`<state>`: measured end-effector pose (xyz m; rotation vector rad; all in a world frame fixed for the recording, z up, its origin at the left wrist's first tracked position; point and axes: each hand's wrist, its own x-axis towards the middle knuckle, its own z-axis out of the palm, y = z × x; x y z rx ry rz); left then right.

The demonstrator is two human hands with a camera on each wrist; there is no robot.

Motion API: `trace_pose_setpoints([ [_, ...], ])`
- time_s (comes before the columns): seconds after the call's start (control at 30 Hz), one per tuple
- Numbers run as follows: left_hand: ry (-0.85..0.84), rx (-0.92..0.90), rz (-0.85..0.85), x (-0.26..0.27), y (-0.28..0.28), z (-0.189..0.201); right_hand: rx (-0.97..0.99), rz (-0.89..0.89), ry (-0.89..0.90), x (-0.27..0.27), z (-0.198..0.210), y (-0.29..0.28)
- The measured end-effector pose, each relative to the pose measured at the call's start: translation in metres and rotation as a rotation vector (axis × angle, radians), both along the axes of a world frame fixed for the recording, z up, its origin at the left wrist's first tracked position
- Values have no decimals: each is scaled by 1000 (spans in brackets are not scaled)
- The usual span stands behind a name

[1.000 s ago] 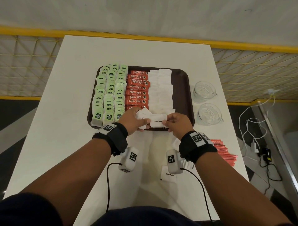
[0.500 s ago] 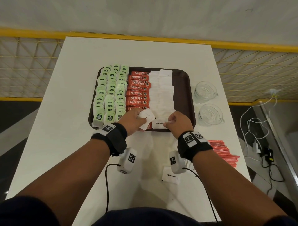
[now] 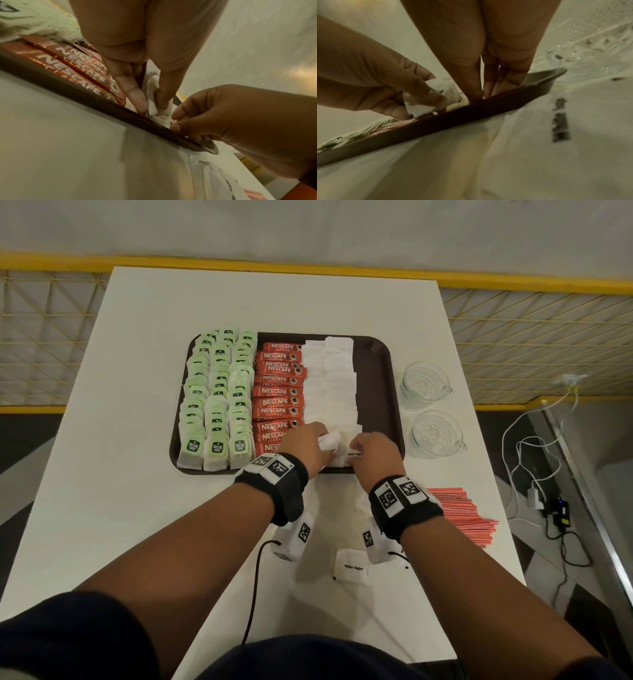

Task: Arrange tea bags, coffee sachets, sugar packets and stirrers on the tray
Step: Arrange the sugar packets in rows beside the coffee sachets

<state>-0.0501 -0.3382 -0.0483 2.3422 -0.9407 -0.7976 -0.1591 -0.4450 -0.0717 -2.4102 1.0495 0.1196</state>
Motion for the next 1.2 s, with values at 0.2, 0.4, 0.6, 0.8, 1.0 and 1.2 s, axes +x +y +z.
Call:
trace_pose_setpoints([
  [0.2,-14,31,35,0,-8,1,-13,0,-9,6,1,-3],
  [0.4,-10,18,56,6,-15,-1,-56,15,-11,16,1,-7],
  [0.6,-24,7,65,13,-19,-4,-56,2,-19,23,1,-9],
  [0.8,-1,-3,49,22,-13,-12,40,-35,-56,21,5,-17],
  [1.0,56,-23,-11,25,-10,-15,328,-53,-204,12,17,-16],
  [1.2,249,-102,-2,19,-5,-13,414,-165,-258,0,14,-21],
])
